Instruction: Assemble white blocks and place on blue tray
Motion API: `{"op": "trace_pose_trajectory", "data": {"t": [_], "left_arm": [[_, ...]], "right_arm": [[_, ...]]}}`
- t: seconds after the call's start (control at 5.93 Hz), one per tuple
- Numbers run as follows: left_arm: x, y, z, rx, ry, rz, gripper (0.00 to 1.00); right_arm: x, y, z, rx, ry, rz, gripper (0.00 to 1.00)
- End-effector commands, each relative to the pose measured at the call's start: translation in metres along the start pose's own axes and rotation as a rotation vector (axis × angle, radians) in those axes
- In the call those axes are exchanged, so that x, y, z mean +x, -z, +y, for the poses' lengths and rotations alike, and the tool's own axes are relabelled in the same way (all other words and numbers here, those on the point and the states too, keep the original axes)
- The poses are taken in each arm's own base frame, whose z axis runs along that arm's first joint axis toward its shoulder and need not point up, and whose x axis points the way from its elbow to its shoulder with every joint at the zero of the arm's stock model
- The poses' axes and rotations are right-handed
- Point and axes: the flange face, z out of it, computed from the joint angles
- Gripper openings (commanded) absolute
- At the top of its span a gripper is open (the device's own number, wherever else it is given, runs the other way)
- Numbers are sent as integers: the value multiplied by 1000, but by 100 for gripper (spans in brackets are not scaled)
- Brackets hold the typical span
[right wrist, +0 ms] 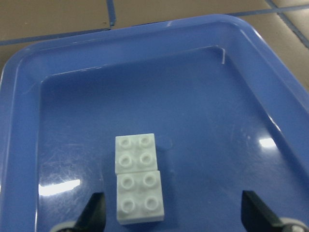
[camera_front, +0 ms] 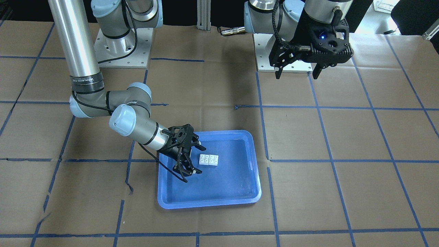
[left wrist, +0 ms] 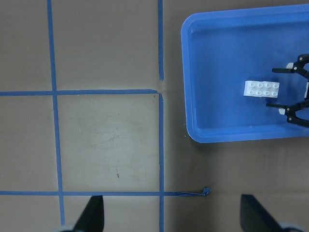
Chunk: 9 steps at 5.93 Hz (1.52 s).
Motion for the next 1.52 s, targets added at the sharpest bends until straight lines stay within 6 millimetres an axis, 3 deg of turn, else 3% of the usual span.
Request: {"op": "trace_pose_trajectory", "data": {"t": [0.0,0.17,0.34,0.67,1.01,1.35], "left_arm": [[0,0,0,-1,0,0,99],[0,-1,0,-1,0,0,99],[0,-1,0,-1,0,0,99],[0,-1,0,-1,0,0,99],[-1,-1,0,-1,1,0,99],[-1,-1,0,-1,1,0,99]], "right_arm": [[-9,79,-30,-250,-163,1,100],[0,124,-46,-366,-250,76,100],[9,151,-57,-448,-330,110,100],[5,229,-88,-632,-694,229,100],[-3,277,-92,-690,-971,309,100],[-18,304,-101,-643,-1157,393,100]]}}
